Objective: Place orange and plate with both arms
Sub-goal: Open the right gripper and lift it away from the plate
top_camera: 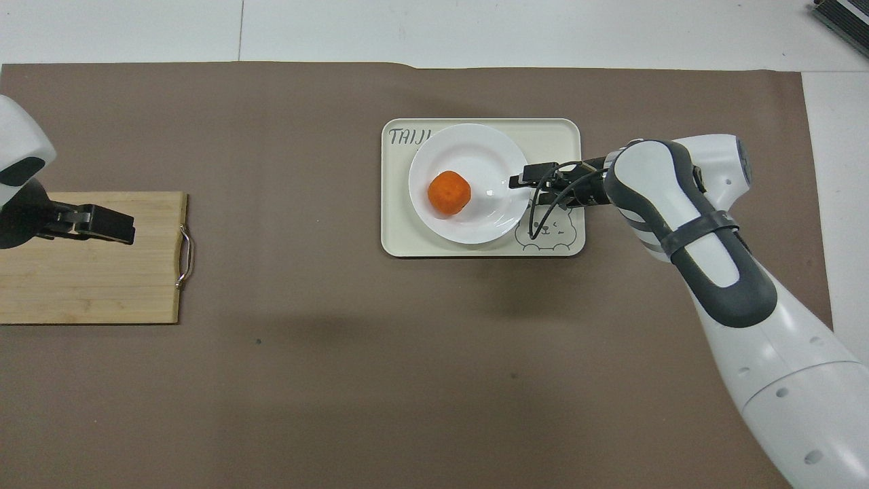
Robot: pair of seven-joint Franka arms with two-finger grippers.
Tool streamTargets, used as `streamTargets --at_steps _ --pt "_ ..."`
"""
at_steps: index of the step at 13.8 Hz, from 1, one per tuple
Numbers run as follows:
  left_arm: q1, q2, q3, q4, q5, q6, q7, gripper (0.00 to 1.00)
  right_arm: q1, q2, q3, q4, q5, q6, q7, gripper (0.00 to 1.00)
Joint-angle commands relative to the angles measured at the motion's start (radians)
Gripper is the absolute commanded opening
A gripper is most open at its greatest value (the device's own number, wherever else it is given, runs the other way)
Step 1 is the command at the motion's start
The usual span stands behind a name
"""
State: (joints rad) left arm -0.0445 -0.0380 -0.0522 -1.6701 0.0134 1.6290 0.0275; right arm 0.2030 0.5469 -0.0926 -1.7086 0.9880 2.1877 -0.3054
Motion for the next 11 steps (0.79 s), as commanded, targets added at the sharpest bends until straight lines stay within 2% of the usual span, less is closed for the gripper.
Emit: streamTargets --at_steps 1,3,6,8,10,11 --pt "0.012 -0.023 -0.006 -0.028 -0.001 0.015 -0.008 1.00 -0.007 -0.044 0.005 0.000 -0.109 0.015 0.091 1.00" --pt "0.011 -0.023 -0.006 -0.028 -0.001 0.015 -0.008 1.00 -0.011 -0.067 0.002 -0.002 -0.216 0.015 0.094 1.00" --pt "0.011 -0.023 -0.006 -0.028 -0.001 0.015 -0.008 1.00 -0.011 -0.123 -0.003 -0.003 -0.481 0.012 0.162 1.00" --pt "0.012 -0.023 -0.006 -0.028 -0.001 0.015 -0.008 1.00 -0.014 -0.168 -0.004 -0.008 -0.610 -0.008 0.216 1.00" --pt "0.011 -0.023 -0.006 -0.028 -0.001 0.015 -0.008 1.00 -0.028 -0.211 -0.009 -0.006 -0.696 -0.087 0.332 1.00" --pt "0.011 -0.023 -0.008 -0.028 -0.001 0.015 -0.008 1.00 -0.033 -0.238 -0.013 -0.006 -0.780 -0.115 0.373 1.00"
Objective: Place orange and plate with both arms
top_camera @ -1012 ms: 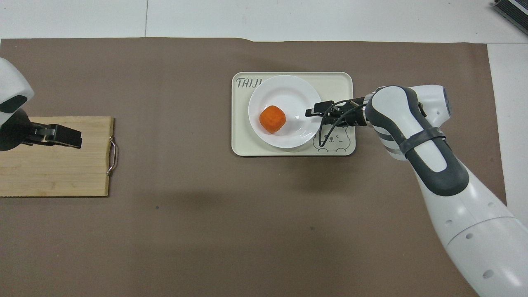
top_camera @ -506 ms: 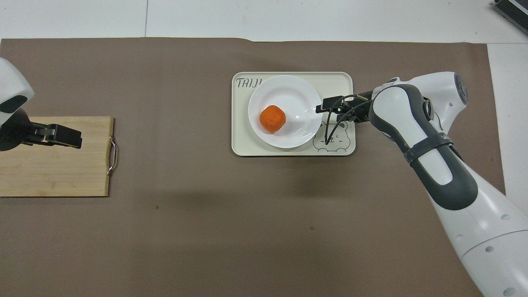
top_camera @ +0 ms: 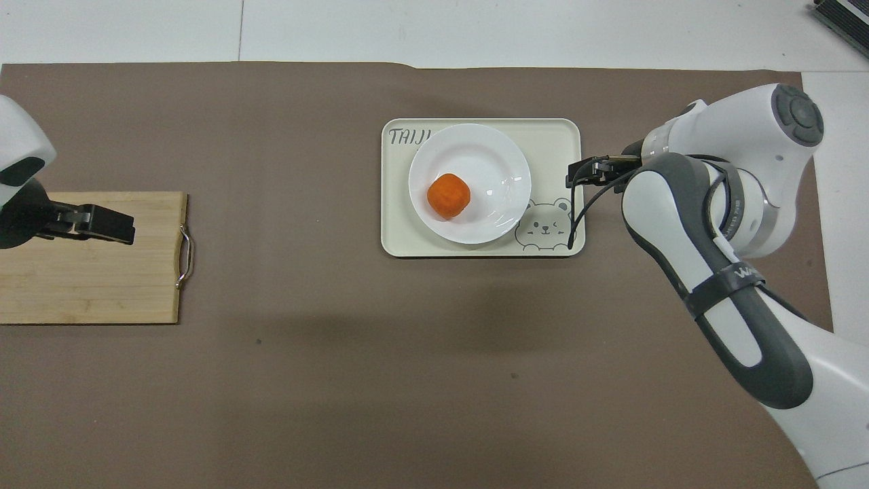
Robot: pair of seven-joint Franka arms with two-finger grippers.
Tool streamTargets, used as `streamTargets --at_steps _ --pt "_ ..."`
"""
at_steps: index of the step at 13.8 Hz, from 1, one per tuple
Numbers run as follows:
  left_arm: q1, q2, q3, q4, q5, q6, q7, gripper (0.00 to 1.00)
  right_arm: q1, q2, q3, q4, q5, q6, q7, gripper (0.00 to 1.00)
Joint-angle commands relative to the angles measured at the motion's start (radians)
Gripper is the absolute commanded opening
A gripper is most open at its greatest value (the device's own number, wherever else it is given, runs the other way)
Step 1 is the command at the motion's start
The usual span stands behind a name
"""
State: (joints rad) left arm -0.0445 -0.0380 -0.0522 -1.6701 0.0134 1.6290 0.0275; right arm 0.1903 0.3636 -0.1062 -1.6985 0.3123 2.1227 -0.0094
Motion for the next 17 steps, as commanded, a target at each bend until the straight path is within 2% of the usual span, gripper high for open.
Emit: streamTargets --at_steps 1,8,11,13,17 --pt "0.011 -0.023 -0.006 -0.028 -0.001 0.015 -0.008 1.00 -0.023 -0.089 -0.004 -0.018 -0.167 -0.076 0.089 1.00" --pt "0.011 -0.023 -0.006 -0.028 -0.001 0.015 -0.008 1.00 -0.129 -0.282 -0.020 -0.010 -0.245 -0.294 0.075 1.00" --pt "0.012 -0.023 -0.006 -0.028 -0.001 0.015 -0.008 1.00 -0.132 -0.356 -0.020 -0.003 -0.262 -0.357 0.077 1.00" --pt "0.011 -0.023 -0.006 -0.028 -0.001 0.015 -0.008 1.00 -0.129 -0.385 -0.017 0.029 -0.292 -0.427 0.075 1.00" --pt "0.012 -0.023 -0.006 -0.028 -0.001 0.015 -0.008 1.00 -0.123 -0.394 -0.015 0.112 -0.311 -0.570 0.034 1.00"
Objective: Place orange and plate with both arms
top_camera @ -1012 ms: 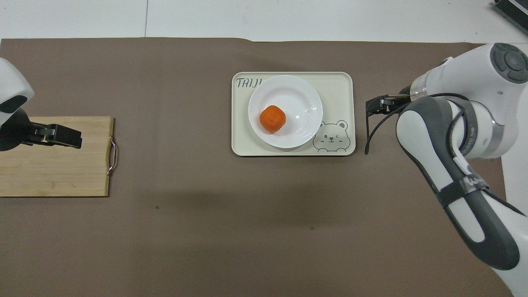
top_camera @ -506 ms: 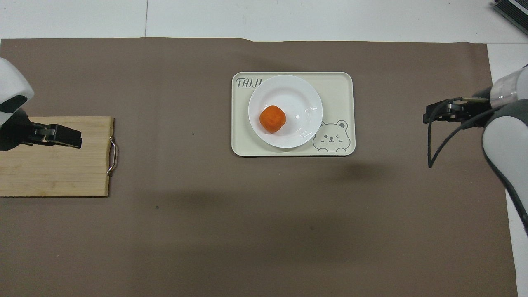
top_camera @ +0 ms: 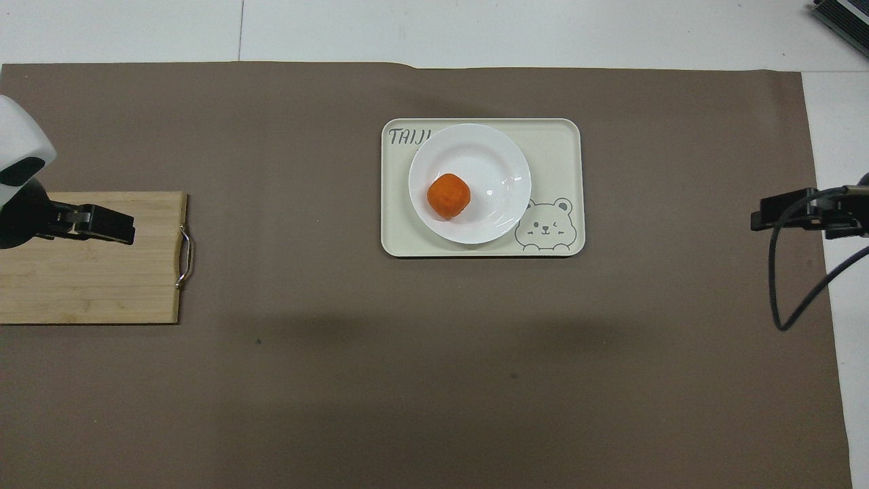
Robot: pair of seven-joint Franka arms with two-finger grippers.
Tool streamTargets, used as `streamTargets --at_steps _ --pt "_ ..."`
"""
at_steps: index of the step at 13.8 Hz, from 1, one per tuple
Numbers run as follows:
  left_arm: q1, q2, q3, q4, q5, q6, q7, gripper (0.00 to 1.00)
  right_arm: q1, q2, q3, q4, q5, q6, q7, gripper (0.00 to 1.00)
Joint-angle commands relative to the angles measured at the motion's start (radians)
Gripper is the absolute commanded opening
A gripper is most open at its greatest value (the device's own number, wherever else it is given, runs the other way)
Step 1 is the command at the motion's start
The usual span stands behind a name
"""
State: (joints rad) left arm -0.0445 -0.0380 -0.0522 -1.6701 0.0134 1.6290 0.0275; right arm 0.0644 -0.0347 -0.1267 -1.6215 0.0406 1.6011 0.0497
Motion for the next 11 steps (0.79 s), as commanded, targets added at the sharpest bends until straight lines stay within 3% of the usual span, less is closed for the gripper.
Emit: streamTargets --at_steps 1,5,11 --pt "0.011 -0.023 -0.006 -0.028 -0.001 0.015 -0.008 1.00 0.006 -0.017 0.013 0.035 -0.065 -0.058 -0.030 1.00" --pt "0.011 -0.023 -0.006 -0.028 -0.001 0.015 -0.008 1.00 0.009 -0.071 0.016 -0.026 -0.065 -0.061 -0.033 1.00" --pt "0.011 -0.023 -0.006 -0.028 -0.001 0.015 -0.008 1.00 0.009 -0.070 0.019 0.000 -0.070 -0.055 -0.077 1.00"
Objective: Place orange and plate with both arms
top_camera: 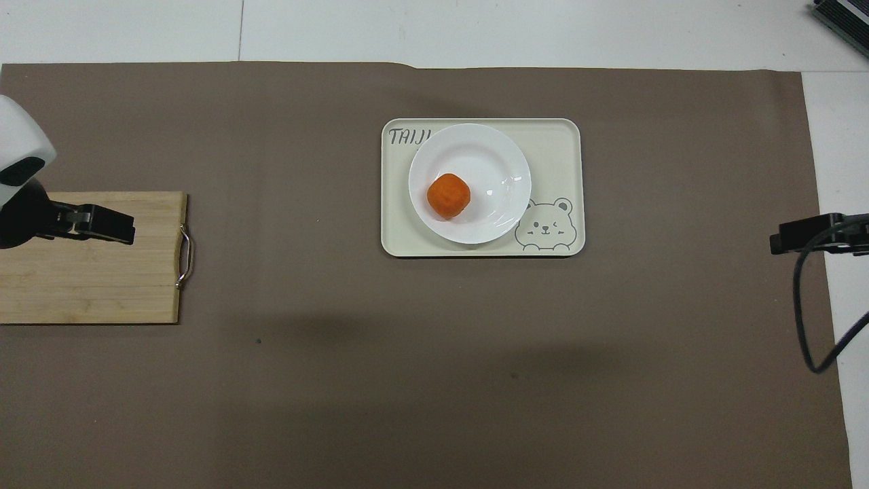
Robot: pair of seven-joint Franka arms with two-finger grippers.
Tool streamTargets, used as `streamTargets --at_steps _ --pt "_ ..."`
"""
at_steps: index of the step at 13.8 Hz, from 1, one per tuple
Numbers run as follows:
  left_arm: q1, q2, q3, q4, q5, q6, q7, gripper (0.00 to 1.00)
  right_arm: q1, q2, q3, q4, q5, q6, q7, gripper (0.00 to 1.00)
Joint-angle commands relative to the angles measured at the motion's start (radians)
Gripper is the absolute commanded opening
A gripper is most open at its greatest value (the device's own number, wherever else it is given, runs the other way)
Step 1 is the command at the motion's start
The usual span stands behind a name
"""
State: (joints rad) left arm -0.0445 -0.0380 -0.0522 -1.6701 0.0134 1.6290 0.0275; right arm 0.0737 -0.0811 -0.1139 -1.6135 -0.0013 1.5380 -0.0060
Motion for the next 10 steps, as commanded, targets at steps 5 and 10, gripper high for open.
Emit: streamTargets --at_steps 5,10 --pt "0.012 -0.023 -0.006 -0.028 -0.001 0.015 -0.008 1.00 0.000 -0.020 0.007 -0.013 -0.042 0.013 -0.072 1.00" --pt "0.012 -0.023 -0.006 -0.028 -0.001 0.015 -0.008 1.00 0.012 -0.006 0.011 0.009 -0.043 -0.022 -0.078 1.00"
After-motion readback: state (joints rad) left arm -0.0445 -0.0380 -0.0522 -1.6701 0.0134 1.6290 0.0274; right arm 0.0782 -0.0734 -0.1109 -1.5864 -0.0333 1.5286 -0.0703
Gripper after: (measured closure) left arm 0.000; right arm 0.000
